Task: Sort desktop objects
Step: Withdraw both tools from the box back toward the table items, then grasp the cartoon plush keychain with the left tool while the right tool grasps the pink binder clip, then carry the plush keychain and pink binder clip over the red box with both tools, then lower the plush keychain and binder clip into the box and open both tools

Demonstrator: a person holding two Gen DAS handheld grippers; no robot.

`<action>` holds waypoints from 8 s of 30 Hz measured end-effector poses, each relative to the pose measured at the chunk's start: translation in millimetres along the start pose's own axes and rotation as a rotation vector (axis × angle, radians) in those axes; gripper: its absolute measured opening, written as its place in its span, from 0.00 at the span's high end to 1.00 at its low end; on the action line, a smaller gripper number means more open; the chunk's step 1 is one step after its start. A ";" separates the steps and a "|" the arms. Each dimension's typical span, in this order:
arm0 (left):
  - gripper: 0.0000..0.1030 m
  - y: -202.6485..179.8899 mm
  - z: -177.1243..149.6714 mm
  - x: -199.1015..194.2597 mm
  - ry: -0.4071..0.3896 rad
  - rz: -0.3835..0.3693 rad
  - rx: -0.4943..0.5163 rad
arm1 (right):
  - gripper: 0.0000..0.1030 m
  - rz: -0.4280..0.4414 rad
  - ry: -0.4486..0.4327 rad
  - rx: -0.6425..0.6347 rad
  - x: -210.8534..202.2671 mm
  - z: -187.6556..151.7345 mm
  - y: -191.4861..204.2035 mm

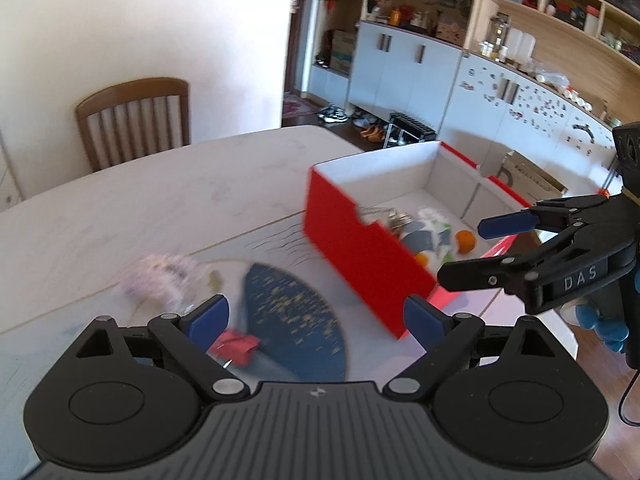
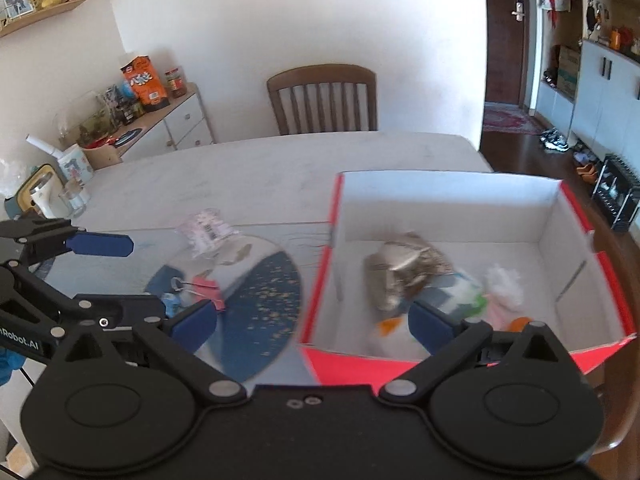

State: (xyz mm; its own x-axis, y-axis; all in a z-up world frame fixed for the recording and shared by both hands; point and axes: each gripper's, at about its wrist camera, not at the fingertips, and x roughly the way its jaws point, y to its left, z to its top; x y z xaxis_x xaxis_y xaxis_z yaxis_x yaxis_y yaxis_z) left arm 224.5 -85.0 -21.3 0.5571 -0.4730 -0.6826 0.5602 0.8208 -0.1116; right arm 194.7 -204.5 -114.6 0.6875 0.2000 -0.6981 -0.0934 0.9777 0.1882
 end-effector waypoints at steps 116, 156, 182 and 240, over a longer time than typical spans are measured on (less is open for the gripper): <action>0.68 70.8 -62.6 14.0 0.074 0.026 -0.108 | 0.70 -0.053 0.088 -0.102 79.0 -24.6 106.1; 0.68 -110.3 35.8 50.4 -0.006 -0.097 0.102 | 0.70 -0.120 -0.087 -0.021 -44.5 -7.5 -66.9; 0.68 -125.8 89.3 182.0 0.215 -0.028 0.191 | 0.70 -0.198 0.052 0.048 48.4 15.8 -161.9; 0.40 -126.0 73.7 139.9 0.146 -0.056 0.067 | 0.40 -0.121 0.053 -0.029 18.9 7.8 -149.1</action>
State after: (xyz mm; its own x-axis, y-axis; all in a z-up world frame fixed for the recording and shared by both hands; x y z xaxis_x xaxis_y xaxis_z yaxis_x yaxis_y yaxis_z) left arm 277.0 -278.2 -49.6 0.4312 -0.4619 -0.7750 0.6301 0.7690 -0.1077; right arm 227.2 -347.0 -150.5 0.6563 0.0831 -0.7499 -0.0333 0.9961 0.0813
